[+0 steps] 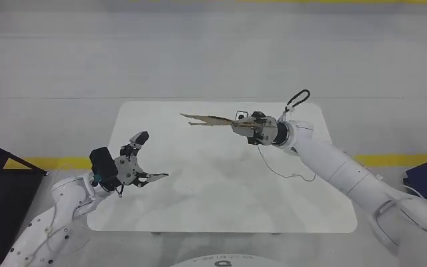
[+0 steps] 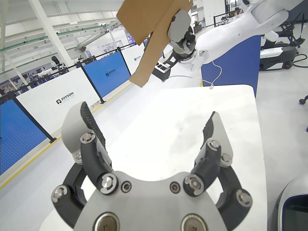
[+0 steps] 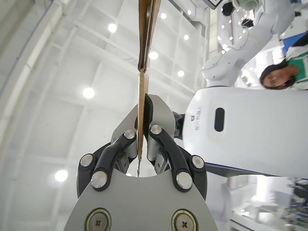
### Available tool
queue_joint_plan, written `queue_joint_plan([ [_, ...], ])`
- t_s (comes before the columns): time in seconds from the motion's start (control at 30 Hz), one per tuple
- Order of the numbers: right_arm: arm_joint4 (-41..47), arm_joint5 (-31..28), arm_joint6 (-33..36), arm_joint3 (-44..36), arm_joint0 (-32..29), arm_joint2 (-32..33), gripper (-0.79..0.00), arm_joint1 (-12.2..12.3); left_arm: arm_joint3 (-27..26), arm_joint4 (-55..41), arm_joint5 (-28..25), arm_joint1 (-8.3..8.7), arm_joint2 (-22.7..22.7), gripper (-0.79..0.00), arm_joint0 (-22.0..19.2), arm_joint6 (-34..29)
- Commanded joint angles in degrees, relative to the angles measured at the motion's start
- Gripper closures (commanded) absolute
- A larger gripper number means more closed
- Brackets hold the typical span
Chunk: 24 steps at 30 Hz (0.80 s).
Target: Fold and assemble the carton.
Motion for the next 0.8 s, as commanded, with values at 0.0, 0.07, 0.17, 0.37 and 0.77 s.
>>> queue_joint_plan([
  [0.0,3.92,2.46,-2.84,-1.04,0.3,-0.83,0.0,-0.03,0.0,0.0,0.0,0.0,0.0,-0.785,0.0,0.0],
  [0.07,5.8,3.61,-3.99,-1.73,0.63,-1.31,0.0,0.04,0.0,0.0,0.0,0.0,0.0,-0.785,0.0,0.0],
  [0.17,8.84,5.13,-5.51,-2.38,0.92,-1.93,0.0,0.22,0.0,0.0,0.0,0.0,0.0,-0.785,0.0,0.0],
  [0.37,12.28,6.24,-6.63,-2.15,1.39,-1.91,0.0,0.48,0.0,0.0,0.0,0.0,0.0,-0.785,0.0,0.0],
  [0.77,-19.12,-26.35,-4.75,2.29,1.47,3.25,0.0,0.94,0.0,0.0,0.0,0.0,0.0,-0.785,0.0,0.0],
])
